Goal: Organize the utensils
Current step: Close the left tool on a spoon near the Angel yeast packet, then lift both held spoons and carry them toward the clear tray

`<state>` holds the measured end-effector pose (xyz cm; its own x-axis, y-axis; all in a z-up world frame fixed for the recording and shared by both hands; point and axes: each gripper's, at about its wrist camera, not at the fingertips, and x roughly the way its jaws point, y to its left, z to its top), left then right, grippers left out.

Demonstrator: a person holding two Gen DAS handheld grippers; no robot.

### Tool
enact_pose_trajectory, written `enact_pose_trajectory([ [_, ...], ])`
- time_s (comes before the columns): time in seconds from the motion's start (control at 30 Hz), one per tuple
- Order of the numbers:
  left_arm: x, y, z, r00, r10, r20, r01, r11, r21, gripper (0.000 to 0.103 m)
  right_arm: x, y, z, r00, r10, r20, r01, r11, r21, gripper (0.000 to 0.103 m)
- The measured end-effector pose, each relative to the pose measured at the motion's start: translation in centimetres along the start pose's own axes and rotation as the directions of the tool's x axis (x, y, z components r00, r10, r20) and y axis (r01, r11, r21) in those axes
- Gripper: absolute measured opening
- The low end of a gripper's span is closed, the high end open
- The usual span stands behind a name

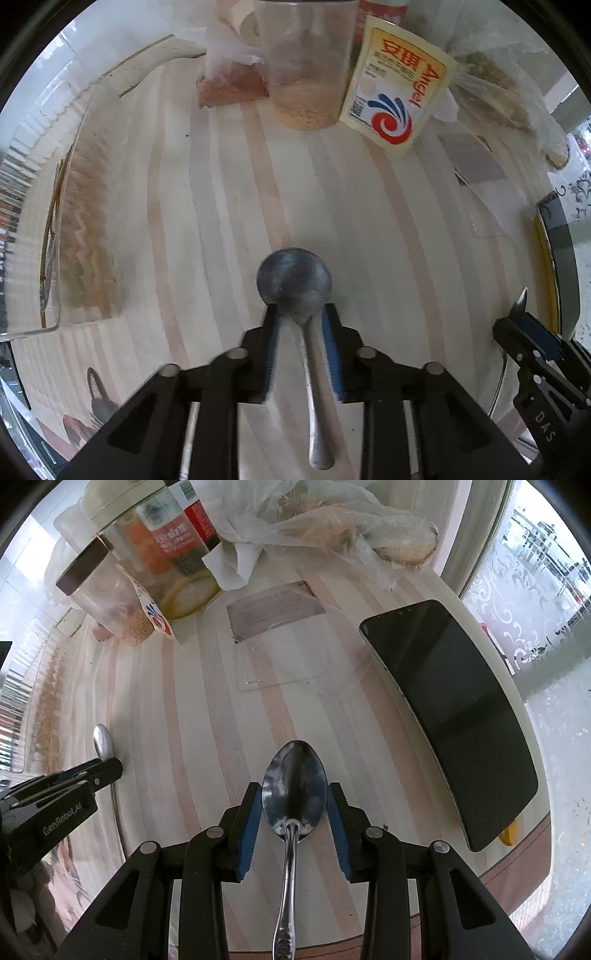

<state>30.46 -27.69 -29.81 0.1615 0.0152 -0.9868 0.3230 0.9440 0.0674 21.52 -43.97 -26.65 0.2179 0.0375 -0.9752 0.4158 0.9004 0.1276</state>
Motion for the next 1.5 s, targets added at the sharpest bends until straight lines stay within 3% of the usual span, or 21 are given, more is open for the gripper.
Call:
enact_pose_trajectory([
  [0.03, 0.0, 0.2, 0.1, 1.0, 0.015, 0.0, -0.015, 1.0, -0.004, 0.041, 0.0, 0.0, 0.0, 1.0, -0.001, 0.0, 0.001, 1.0, 0.002, 0.038],
  [0.1, 0.2, 0.7, 0.3, 1.0, 0.026, 0.003, -0.025, 0.999, -0.022, 0.049, 0.0, 0.0, 0.0, 1.0, 0.001, -0.001, -0.001, 1.0, 0.005, 0.038],
  [0.23, 0.4, 1.6, 0.6, 1.0, -0.015, 0.003, 0.016, 0.999, -0.047, 0.051, 0.0, -0.1, 0.2, 1.0, 0.003, -0.002, -0.003, 1.0, 0.004, 0.038],
  [0.33, 0.2, 1.6, 0.8, 0.999, -0.026, 0.02, 0.027, 0.999, -0.042, 0.037, 0.1, 0.0, 0.2, 1.0, 0.004, -0.001, -0.004, 1.0, 0.004, 0.038],
  [0.4, 0.1, 1.3, 1.0, 1.0, -0.022, 0.023, 0.022, 0.999, -0.03, 0.034, 0.1, -0.1, 0.3, 1.0, 0.007, -0.001, -0.007, 1.0, 0.006, 0.038],
  [0.47, 0.0, 1.1, 1.1, 0.999, -0.031, 0.029, 0.032, 0.999, -0.021, 0.018, 0.1, -0.1, 0.3, 1.0, 0.009, -0.001, -0.009, 1.0, 0.01, 0.038],
  [0.57, 0.1, 0.5, 1.5, 0.999, -0.036, 0.026, 0.037, 0.999, -0.01, 0.005, 0.0, -0.3, 0.2, 1.0, 0.014, 0.0, -0.014, 1.0, 0.016, 0.038],
  [0.7, -0.2, 0.9, 1.6, 0.998, -0.059, 0.033, 0.06, 0.998, -0.015, 0.001, -0.1, -0.4, 0.3, 1.0, 0.02, 0.004, -0.02, 1.0, 0.019, 0.038],
  [1.0, -5.0, 4.4, 0.7, 0.987, -0.132, 0.097, 0.14, 0.987, -0.084, 0.001, -0.8, -0.9, 0.8, 0.998, 0.052, 0.024, -0.053, 0.998, 0.041, 0.037],
  [1.13, -4.9, 5.4, 0.6, 0.979, -0.191, 0.064, 0.196, 0.978, -0.077, 0.005, -0.6, -0.8, 1.3, 0.997, 0.068, 0.023, -0.069, 0.997, 0.044, 0.037],
  [1.17, -4.3, 4.9, 0.8, 0.98, -0.197, 0.042, 0.199, 0.979, -0.053, 0.01, -0.6, -0.7, 1.4, 0.997, 0.07, 0.023, -0.071, 0.996, 0.045, 0.037],
  [1.23, -2.8, 2.9, 0.4, 0.982, -0.185, 0.024, 0.186, 0.983, -0.007, 0.031, -0.5, -0.6, 1.5, 0.997, 0.071, 0.023, -0.072, 0.996, 0.044, 0.037],
  [1.3, -1.7, 2.2, 0.3, 0.984, -0.174, 0.028, 0.173, 0.985, 0.028, 0.044, -0.4, -0.5, 1.5, 0.997, 0.068, 0.024, -0.069, 0.997, 0.043, 0.037],
  [1.33, -1.1, 1.9, 0.2, 0.985, -0.168, 0.025, 0.167, 0.985, 0.037, 0.045, -0.4, -0.5, 1.5, 0.998, 0.064, 0.025, -0.065, 0.997, 0.045, 0.037],
  [1.4, -0.9, 1.3, 0.2, 0.986, -0.157, 0.059, 0.154, 0.987, 0.053, 0.056, -0.4, -0.6, 1.5, 0.998, 0.06, 0.024, -0.061, 0.997, 0.053, 0.037],
  [1.5, -0.8, 0.4, 0.7, 0.99, -0.121, 0.066, 0.117, 0.992, 0.056, 0.059, -0.4, -1.1, 1.5, 0.998, 0.055, 0.022, -0.056, 0.996, 0.068, 0.037],
])
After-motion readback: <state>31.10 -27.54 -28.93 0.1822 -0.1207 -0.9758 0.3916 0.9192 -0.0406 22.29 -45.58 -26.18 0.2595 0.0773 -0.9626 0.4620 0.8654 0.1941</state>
